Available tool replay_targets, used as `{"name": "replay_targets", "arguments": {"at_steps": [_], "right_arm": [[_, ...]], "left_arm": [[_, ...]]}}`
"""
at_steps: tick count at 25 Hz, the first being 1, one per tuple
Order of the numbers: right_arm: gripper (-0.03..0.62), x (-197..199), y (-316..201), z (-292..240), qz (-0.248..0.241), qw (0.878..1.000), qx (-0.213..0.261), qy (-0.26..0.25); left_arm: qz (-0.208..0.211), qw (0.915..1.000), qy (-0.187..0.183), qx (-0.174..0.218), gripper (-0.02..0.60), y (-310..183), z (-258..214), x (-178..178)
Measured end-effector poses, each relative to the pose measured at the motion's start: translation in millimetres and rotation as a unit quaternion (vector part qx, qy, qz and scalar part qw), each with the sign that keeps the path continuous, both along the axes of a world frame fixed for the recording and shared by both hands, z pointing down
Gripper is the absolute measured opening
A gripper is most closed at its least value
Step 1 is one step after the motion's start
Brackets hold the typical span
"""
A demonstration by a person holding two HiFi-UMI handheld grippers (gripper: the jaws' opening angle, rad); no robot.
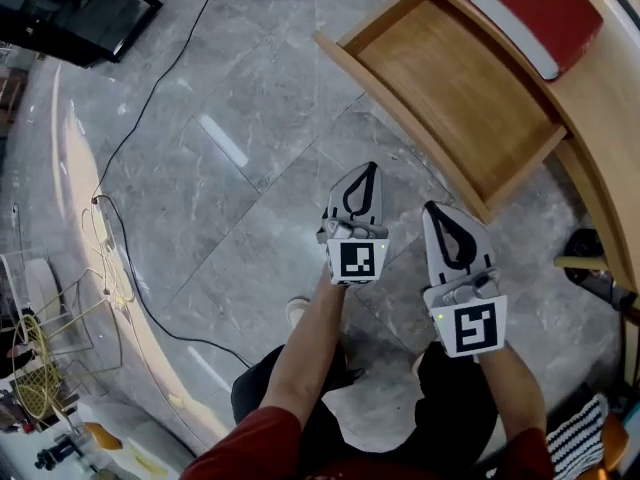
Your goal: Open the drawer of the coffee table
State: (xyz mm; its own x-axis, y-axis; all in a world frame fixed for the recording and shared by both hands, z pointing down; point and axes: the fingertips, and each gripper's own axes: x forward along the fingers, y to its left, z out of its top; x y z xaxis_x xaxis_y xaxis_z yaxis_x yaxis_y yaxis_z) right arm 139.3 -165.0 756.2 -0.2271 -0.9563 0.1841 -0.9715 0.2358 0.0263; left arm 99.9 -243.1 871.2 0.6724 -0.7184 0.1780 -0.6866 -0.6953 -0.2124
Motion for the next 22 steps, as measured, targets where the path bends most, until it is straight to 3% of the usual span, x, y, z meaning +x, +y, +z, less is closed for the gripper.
{"name": "replay_targets", "arguments": {"at_steps": [3,7,13,18,22], "right_arm": [[-0.005,6,0,-38,0.054,0.998,0.007,0.040],[-0.005,5,0,-96,0.057,0.997,-0.024,0.046],[-0.005,-1,7,-205,0.055,0.994,-0.064,0.062],[-0.005,-5,16,-312,0.070,0.991,-0.099,0.052],[-0.005,-5,20,-387,0.087,0.991,-0.092,0.040]], "left_arm": [[-0.006,0.9996,0.002,-0.027,0.006,15,-41,-24],[-0.024,0.9979,0.016,-0.058,0.006,27,-117,-58],[-0.056,0.9936,0.054,-0.082,0.006,36,-272,-113],[-0.098,0.9783,0.085,-0.161,0.006,45,-392,-157],[-0.100,0.9788,0.086,-0.157,0.006,52,-481,-180]]}}
